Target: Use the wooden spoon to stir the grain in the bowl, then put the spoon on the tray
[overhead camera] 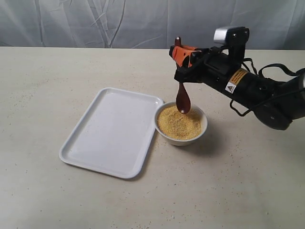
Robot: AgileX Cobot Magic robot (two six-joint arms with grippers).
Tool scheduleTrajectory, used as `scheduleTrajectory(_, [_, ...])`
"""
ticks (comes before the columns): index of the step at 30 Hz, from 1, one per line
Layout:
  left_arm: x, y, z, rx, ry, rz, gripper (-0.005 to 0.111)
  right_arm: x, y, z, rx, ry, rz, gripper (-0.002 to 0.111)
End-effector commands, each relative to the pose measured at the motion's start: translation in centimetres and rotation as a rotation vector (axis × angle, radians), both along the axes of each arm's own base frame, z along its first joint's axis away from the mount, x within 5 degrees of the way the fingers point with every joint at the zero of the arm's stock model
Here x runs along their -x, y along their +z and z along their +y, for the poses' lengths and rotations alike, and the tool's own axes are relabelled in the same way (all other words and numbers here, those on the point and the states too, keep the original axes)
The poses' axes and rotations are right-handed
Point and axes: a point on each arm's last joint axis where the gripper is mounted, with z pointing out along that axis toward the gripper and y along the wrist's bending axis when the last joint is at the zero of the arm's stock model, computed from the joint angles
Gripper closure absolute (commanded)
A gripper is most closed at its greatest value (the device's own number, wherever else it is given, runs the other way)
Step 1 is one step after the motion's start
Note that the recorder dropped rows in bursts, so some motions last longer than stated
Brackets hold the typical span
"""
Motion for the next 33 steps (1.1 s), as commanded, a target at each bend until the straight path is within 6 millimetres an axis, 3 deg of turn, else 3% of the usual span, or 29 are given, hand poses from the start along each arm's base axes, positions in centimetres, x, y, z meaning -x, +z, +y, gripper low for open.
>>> scheduleTrajectory(1, [0.0, 0.0, 0.0, 0.000, -0.001, -0.013, 0.107, -0.5, -1.5, -0.6, 0.148, -0.077, 0.067, 0.109])
scheduleTrajectory(6, [0.0, 0.0, 0.0, 0.000, -0.001, -0.013, 0.107, 0.2, -2.8, 0.4, 0.121, 0.054, 0.061, 0.109])
scheduleTrajectory(9, [0.0, 0.0, 0.0, 0.000, -0.001, -0.013, 0.107, 0.6, -1.0, 0.8, -0.003, 0.117, -0.017, 0.109])
scheduleTrajectory(13, [0.0, 0.0, 0.0, 0.000, -0.001, -0.013, 0.107, 0.2, 1.5, 0.0, -0.002, 0.006, -0.071, 0.109])
scheduleTrajectory(17, [0.0, 0.0, 0.0, 0.000, -0.001, -0.013, 0.107, -0.3, -1.3, -0.4, 0.174, -0.052, 0.064, 0.109])
scheduleTrajectory(20, [0.0, 0.0, 0.0, 0.000, -0.001, -0.013, 0.107, 0.2, -3.0, 0.8, 0.160, 0.033, 0.080, 0.109])
scheduleTrajectory(23, [0.0, 0.0, 0.0, 0.000, -0.001, -0.013, 0.107, 0.7, -1.8, 1.5, 0.084, 0.080, 0.019, 0.109])
scheduleTrajectory(29, [0.0, 0.0, 0.0, 0.000, -0.001, -0.013, 0.107, 0.8, 1.4, 1.0, 0.110, 0.029, -0.036, 0.109])
scheduleTrajectory(33, [0.0, 0.0, 0.0, 0.000, -0.001, -0.013, 0.107, 0.7, 1.3, 0.8, 0.194, 0.002, -0.041, 0.109])
